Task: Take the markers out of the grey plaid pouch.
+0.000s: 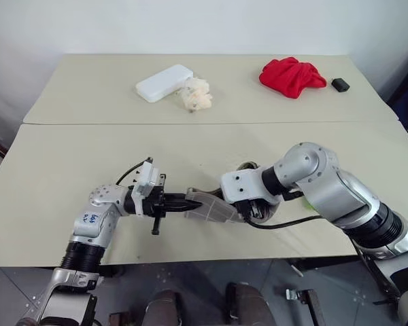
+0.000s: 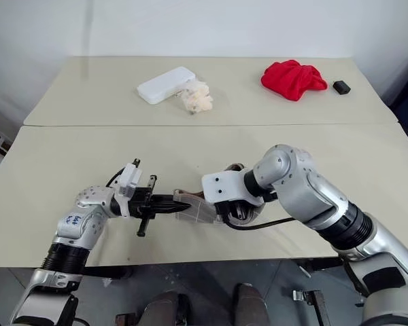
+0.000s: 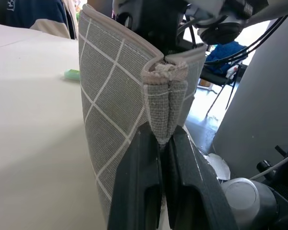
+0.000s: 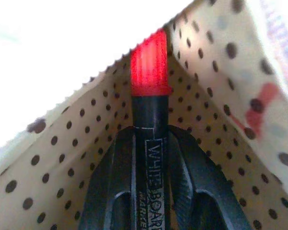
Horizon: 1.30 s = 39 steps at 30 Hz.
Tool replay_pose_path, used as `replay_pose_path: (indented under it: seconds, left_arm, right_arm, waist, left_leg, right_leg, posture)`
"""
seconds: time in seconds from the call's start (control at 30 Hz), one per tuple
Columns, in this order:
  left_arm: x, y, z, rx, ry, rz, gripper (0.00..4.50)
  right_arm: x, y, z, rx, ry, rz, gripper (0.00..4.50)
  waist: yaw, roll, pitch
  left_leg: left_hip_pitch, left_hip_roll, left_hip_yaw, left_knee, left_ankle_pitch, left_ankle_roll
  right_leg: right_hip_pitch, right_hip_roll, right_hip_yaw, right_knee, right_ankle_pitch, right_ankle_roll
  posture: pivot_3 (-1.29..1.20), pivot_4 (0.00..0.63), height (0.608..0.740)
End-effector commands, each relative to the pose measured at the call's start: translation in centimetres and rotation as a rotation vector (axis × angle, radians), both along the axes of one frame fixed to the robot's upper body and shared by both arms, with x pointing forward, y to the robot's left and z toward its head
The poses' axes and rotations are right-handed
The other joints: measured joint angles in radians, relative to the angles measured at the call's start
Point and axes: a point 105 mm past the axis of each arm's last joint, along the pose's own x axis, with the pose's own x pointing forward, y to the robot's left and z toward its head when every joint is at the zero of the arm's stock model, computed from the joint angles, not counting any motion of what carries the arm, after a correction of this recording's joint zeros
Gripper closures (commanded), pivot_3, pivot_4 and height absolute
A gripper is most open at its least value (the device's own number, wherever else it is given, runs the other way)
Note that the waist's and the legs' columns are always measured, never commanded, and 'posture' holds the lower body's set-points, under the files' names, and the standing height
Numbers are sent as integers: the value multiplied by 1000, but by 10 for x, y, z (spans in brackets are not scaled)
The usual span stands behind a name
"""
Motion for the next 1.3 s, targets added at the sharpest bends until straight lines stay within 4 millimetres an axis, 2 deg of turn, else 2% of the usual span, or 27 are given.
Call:
replay_pose_path:
  seconds: [0.03,0.1,0.23,0.47,0.57,0.6,0.7,0.9,0.93,1.0,1.03,1.13,1.2,1.3]
  left_arm:
    - [-3,12,-11,49,39,31,4500]
    - [-5,14,-12,62,39,29,4500]
    - [-9,17,-14,74,41,29,4500]
    - [-14,14,-12,81,23,15,4500]
    - [-17,8,-8,79,5,-7,4500]
    - [-17,7,-7,77,1,-9,4500]
    - [-19,5,-5,81,-8,-17,4500]
    - [-20,11,-11,116,-16,1,4500]
    - [-20,12,-11,111,-14,8,4500]
    - [-19,10,-10,103,-6,11,4500]
    - [-20,8,-11,100,-3,8,4500]
    - [-20,3,-11,88,-2,1,4500]
    - [-20,2,-10,82,-3,-2,4500]
    - [-18,0,-10,73,1,-4,4500]
  right_arm:
    - [-1,-15,27,28,-61,-2,3942]
    - [-5,-22,28,26,-38,7,3942]
    - [2,-35,28,7,-60,-35,3942]
    - [43,-66,11,-138,-261,-258,3942]
    - [44,-59,-5,-166,-285,-250,3942]
    - [38,-51,-8,-132,-254,-227,3942]
    - [30,-45,-9,-102,-215,-183,3942]
    - [37,-68,0,-174,-294,-180,3942]
    - [38,-68,0,-183,-315,-168,3942]
    - [33,-52,-7,-167,-350,-81,3942]
    - [27,-37,-9,-126,-356,-6,3942]
    - [9,-9,-14,-50,-338,173,3942]
    - [3,-3,-16,-41,-335,249,3942]
    - [12,-11,-34,-134,-319,251,3942]
  waist:
    - [1,0,0]
    - [1,0,0]
    - [0,0,0]
    - [-1,0,0]
    - [0,0,0]
    - [0,0,0]
    - [0,0,0]
    - [1,0,0]
    - [1,0,0]
    - [0,0,0]
    - [0,1,0]
    - [-1,1,0]
    - [-1,1,1]
    - [-1,1,0]
  left_leg:
    - [0,0,0,0,0,0]
    - [-1,0,0,0,0,0]
    - [-1,0,0,0,0,0]
    - [-1,0,0,-1,0,0]
    - [-2,0,0,-1,0,0]
    - [-2,0,0,-1,0,0]
    - [-2,0,0,-1,0,0]
    - [-2,0,0,-1,0,0]
    - [-2,0,0,-1,0,0]
    - [-2,0,0,-1,0,0]
    - [-2,0,0,-1,0,0]
    - [-2,0,0,-1,0,0]
    - [-2,0,0,-1,0,0]
    - [-2,0,0,-1,0,0]
  right_leg:
    - [0,0,0,0,0,0]
    - [-1,0,0,-1,0,0]
    - [-1,0,0,-1,0,0]
    - [-2,0,0,-1,0,0]
    - [-2,0,0,-1,0,0]
    - [-2,0,0,-1,0,0]
    - [-2,0,0,-1,0,0]
    - [-2,0,0,-2,0,0]
    - [-2,0,0,-2,0,0]
    - [-2,0,0,-2,0,0]
    - [-2,0,0,-2,0,0]
    - [-2,0,0,-2,0,0]
    - [-2,0,0,-2,0,0]
    - [-2,0,0,-3,0,0]
  posture:
    - [0,150,740]
    - [0,150,740]
    - [0,150,740]
    - [0,150,740]
    - [0,150,740]
    - [0,150,740]
    - [0,150,740]
    - [0,150,740]
    - [0,150,740]
    - [0,150,740]
    - [0,150,740]
    - [0,150,740]
    - [0,150,740]
    - [0,150,740]
